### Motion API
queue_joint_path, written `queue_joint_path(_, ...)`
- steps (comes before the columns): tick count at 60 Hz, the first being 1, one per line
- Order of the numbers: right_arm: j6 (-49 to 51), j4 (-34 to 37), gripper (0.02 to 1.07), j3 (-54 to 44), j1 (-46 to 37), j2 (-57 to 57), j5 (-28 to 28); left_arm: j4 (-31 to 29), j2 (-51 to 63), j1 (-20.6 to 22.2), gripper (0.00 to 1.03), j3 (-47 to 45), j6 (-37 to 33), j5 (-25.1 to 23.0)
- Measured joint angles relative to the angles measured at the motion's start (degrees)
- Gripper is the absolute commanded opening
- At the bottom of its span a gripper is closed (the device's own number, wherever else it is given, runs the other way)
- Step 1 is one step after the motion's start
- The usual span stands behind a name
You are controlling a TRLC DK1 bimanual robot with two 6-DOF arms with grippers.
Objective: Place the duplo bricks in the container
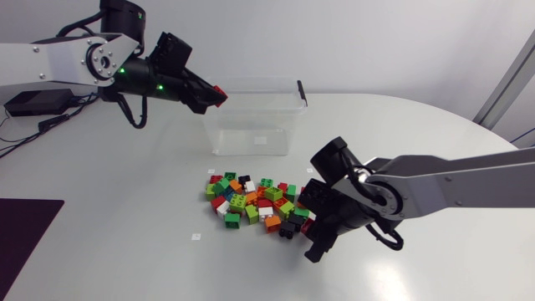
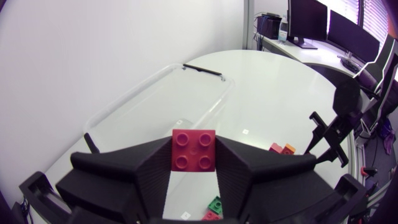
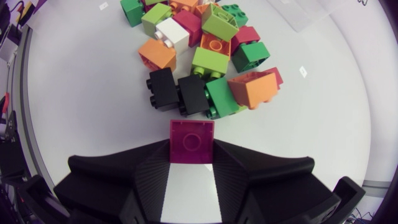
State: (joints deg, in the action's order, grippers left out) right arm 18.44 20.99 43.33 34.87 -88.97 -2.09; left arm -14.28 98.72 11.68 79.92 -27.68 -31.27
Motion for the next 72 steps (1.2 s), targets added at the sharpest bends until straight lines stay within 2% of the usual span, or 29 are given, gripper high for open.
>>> queue_joint_path(15, 0.02, 5.7, 0.29, 0.55, -1.25, 6.73, 0.02, 0.22, 11.65, -0.94, 0.22, 13.57, 2.51, 0.02)
queue_joint_path(31, 0.02, 10.58, 0.29, 5.86, -2.08, 10.25, 0.04, -2.19, 20.85, -2.58, 0.25, 25.75, 4.0, 0.72)
queue_joint_path(35, 0.02, 10.91, 0.29, 7.04, -2.38, 10.56, 0.02, -2.62, 22.23, -2.58, 0.4, 27.39, 4.15, 1.55)
queue_joint_path(39, 0.02, 10.99, 0.29, 8.13, -2.73, 10.6, 0.02, -2.73, 23.45, -2.56, 0.65, 28.52, 4.22, 1.99)
queue_joint_path(40, 0.02, 11.02, 0.29, 8.39, -2.75, 10.6, 0.04, -2.73, 23.74, -2.54, 0.75, 28.65, 4.31, 2.14)
queue_joint_path(42, 0.02, 11.1, 0.29, 8.81, -2.93, 10.6, 0.02, -2.78, 24.06, -2.51, 0.88, 28.81, 4.42, 2.3)
queue_joint_path(44, 0.02, 11.21, 0.29, 9.22, -3.15, 10.6, 0.02, -2.86, 24.3, -2.51, 0.97, 28.83, 4.61, 2.67)
queue_joint_path(57, 0.02, 11.85, 0.29, 13.7, -4.22, 10.58, 0.0, -5.95, 24.44, -2.51, 0.99, 29.18, 4.81, 3.08)
queue_joint_path(72, 0.02, 11.82, 0.29, 21.88, -5.73, 8.39, -0.07, -13.14, 20.15, -2.51, 0.99, 28.57, 4.7, 3.26)
